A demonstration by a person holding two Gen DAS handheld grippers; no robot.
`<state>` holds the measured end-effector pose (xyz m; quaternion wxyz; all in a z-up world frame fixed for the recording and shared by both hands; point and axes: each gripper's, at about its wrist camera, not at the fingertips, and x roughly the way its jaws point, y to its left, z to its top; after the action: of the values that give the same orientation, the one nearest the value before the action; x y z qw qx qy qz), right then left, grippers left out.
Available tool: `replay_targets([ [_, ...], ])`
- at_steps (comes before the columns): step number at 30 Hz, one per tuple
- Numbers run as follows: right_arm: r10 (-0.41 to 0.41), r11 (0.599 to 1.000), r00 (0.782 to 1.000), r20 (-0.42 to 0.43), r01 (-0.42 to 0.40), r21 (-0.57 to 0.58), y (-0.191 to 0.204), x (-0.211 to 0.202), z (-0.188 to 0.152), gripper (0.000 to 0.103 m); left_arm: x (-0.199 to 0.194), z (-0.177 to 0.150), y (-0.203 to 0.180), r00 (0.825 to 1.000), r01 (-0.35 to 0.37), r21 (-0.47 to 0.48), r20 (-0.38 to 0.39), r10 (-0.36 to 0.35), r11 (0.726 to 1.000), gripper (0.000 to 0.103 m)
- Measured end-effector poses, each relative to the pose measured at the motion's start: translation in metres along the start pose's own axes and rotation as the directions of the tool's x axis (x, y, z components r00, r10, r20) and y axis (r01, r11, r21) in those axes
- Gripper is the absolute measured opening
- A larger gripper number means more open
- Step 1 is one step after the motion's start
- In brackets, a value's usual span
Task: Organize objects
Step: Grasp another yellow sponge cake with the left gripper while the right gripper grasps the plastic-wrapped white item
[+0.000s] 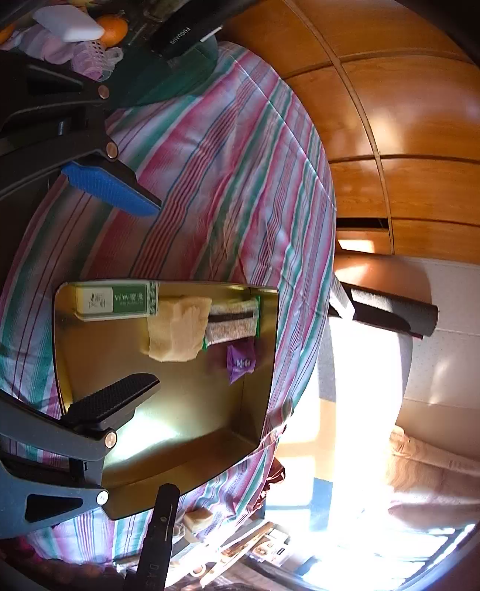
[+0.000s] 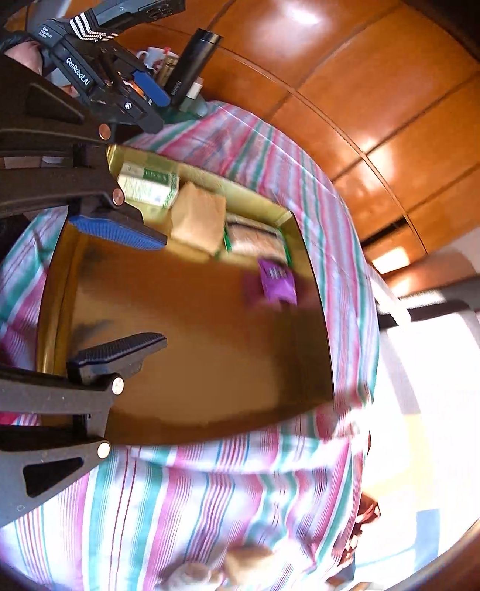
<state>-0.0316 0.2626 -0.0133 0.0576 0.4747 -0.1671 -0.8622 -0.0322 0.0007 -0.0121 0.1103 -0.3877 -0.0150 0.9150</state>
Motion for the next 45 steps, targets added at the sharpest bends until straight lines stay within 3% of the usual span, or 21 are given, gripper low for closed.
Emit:
replay_targets([
  [6, -0.098, 0.987, 0.994, 0.047, 0.092, 0.13, -0.08, -0.037, -0.005, 0.048, 0.003, 0.012, -0.054, 0.998, 0.067, 0.11, -0.005, -0.067, 0.992, 0.088],
  [12, -0.223, 0.936, 0.972, 0.075, 0.192, 0.297, -0.174, -0.085, -0.017, 0.048, 0.008, 0.03, -0.124, 0.985, 0.171, 0.23, -0.028, -0.169, 0.958, 0.088],
  [20, -0.396, 0.825, 0.906, 0.153, 0.277, 0.493, -0.286, -0.159, -0.018, 0.049, 0.038, 0.058, -0.246, 0.929, 0.369, 0.315, -0.161, -0.334, 0.874, 0.089],
  [22, -0.425, 0.802, 0.889, 0.17, 0.283, 0.525, -0.308, -0.172, -0.018, 0.058, 0.055, 0.063, -0.279, 0.912, 0.404, 0.322, -0.213, -0.35, 0.856, 0.089],
  [26, -0.452, 0.775, 0.867, 0.208, 0.266, 0.573, -0.339, -0.186, -0.027, 0.059, 0.097, 0.07, -0.342, 0.882, 0.447, 0.319, -0.31, -0.354, 0.836, 0.089],
  [29, -0.427, 0.767, 0.871, 0.244, 0.206, 0.608, -0.352, -0.186, -0.04, 0.059, 0.129, 0.073, -0.381, 0.873, 0.444, 0.313, -0.363, -0.326, 0.84, 0.094],
  [32, -0.372, 0.752, 0.891, 0.259, 0.127, 0.647, -0.363, -0.183, -0.047, 0.059, 0.158, 0.074, -0.412, 0.857, 0.445, 0.285, -0.41, -0.312, 0.849, 0.099],
  [38, -0.349, 0.767, 0.891, 0.29, 0.094, 0.634, -0.359, -0.183, -0.047, 0.061, 0.203, 0.073, -0.454, 0.846, 0.4, 0.243, -0.469, -0.254, 0.884, 0.103],
  [40, -0.35, 0.775, 0.887, 0.3, 0.095, 0.624, -0.357, -0.185, -0.045, 0.066, 0.215, 0.072, -0.462, 0.838, 0.395, 0.233, -0.487, -0.245, 0.889, 0.103],
  [42, -0.351, 0.78, 0.885, 0.306, 0.096, 0.618, -0.355, -0.185, -0.045, 0.067, 0.224, 0.07, -0.464, 0.846, 0.367, 0.228, -0.485, -0.222, 0.902, 0.102],
  [44, -0.352, 0.782, 0.886, 0.301, 0.102, 0.614, -0.354, -0.185, -0.044, 0.067, 0.23, 0.066, -0.463, 0.84, 0.373, 0.216, -0.492, -0.229, 0.902, 0.085],
  [45, -0.351, 0.783, 0.891, 0.288, 0.111, 0.612, -0.353, -0.184, -0.043, 0.067, 0.232, 0.063, -0.46, 0.824, 0.397, 0.197, -0.507, -0.253, 0.896, 0.075],
])
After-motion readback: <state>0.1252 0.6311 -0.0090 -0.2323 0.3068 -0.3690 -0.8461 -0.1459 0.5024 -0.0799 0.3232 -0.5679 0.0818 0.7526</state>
